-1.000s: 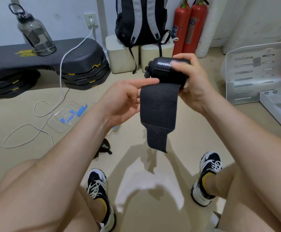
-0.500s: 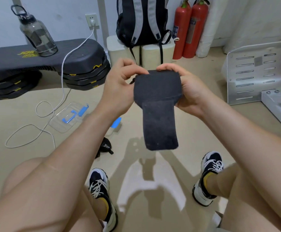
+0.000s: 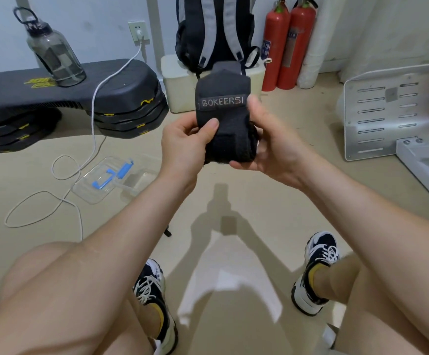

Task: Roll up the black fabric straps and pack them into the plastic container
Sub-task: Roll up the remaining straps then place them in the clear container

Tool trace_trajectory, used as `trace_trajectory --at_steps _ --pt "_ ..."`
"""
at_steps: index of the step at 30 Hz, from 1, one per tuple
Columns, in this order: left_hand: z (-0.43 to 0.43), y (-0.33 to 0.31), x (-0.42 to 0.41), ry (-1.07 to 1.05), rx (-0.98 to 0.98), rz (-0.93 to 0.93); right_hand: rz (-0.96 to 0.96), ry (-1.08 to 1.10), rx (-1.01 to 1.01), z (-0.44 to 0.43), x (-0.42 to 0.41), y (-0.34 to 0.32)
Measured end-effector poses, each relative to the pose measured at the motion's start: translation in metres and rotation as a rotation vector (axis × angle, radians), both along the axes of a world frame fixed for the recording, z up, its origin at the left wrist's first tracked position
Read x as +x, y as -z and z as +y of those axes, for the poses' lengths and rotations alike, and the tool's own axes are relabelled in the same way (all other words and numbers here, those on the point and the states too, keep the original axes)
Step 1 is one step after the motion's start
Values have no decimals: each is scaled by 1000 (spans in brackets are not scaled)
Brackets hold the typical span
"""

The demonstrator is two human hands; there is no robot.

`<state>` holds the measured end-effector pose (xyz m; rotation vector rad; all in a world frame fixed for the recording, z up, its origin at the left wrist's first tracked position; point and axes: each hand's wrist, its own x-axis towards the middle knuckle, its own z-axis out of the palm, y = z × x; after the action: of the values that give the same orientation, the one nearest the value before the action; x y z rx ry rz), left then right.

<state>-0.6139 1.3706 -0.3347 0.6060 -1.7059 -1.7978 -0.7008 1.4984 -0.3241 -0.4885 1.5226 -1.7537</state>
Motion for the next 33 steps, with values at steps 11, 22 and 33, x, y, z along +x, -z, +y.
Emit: trace_trajectory --at_steps 11,22,33 --pt "-18 -7 6 390 149 -153 283 -126 82 6 -4 -5" --pt "-10 -3 7 259 -146 74 -52 -234 124 12 -8 -11" --pt "-14 -3 5 246 -16 -29 316 -184 184 15 -9 -4"
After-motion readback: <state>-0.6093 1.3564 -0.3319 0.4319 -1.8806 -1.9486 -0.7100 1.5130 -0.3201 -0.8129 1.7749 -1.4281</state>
